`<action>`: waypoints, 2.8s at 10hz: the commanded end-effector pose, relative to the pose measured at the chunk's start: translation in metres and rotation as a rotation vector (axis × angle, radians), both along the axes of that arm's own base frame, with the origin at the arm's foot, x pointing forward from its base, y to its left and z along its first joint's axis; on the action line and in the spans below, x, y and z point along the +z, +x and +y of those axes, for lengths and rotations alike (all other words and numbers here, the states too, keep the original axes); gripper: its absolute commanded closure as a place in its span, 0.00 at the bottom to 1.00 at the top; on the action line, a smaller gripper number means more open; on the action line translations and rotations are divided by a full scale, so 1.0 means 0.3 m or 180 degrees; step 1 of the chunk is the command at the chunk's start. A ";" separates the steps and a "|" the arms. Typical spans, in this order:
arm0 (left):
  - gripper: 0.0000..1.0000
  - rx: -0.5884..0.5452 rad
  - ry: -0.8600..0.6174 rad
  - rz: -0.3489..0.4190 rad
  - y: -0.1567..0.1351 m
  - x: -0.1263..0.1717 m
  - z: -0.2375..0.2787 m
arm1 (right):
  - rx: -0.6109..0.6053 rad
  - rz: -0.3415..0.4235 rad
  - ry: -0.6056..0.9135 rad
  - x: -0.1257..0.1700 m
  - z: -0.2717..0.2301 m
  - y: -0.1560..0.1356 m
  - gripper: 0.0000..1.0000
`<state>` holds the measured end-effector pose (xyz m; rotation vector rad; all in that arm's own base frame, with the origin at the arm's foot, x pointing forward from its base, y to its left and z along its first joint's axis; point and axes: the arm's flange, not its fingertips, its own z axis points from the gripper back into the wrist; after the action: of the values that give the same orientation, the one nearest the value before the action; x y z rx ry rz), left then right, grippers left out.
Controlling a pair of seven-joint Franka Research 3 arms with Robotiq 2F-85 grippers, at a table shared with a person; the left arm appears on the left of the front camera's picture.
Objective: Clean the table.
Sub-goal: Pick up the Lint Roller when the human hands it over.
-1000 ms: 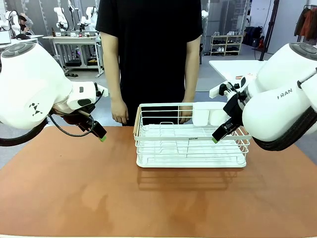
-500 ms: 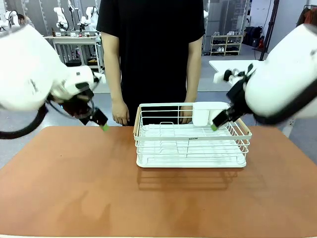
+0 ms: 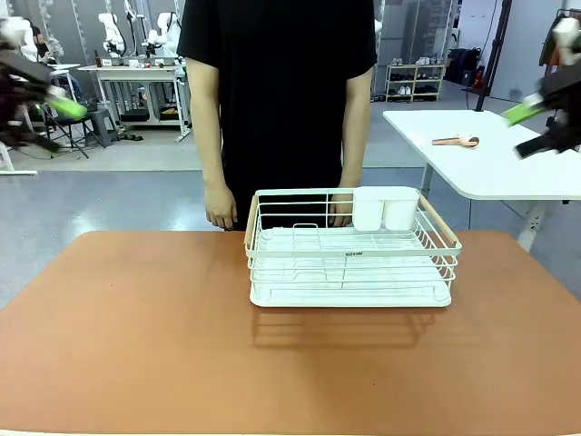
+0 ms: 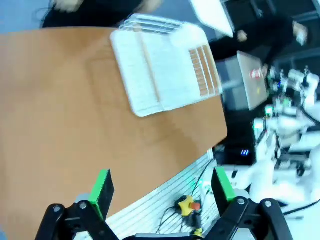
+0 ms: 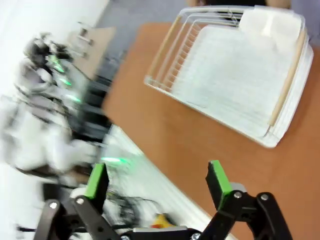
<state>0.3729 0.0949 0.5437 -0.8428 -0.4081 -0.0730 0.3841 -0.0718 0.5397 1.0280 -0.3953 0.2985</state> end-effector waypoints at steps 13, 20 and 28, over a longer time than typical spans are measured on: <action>0.00 0.1399 -0.0989 0.0293 -0.257 -0.219 0.613 | -0.0911 0.0973 0.1124 -0.299 -0.508 -0.104 0.00; 0.00 0.1399 -0.0989 0.0293 -0.257 -0.219 0.613 | -0.0911 0.0973 0.1124 -0.299 -0.508 -0.104 0.00; 0.00 0.1399 -0.0989 0.0293 -0.257 -0.219 0.613 | -0.0911 0.0973 0.1124 -0.299 -0.508 -0.104 0.00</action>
<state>0.2982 0.2752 0.4783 -1.0376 -0.5133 0.4738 0.3546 -0.2250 0.4477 1.3120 -0.2972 -0.2156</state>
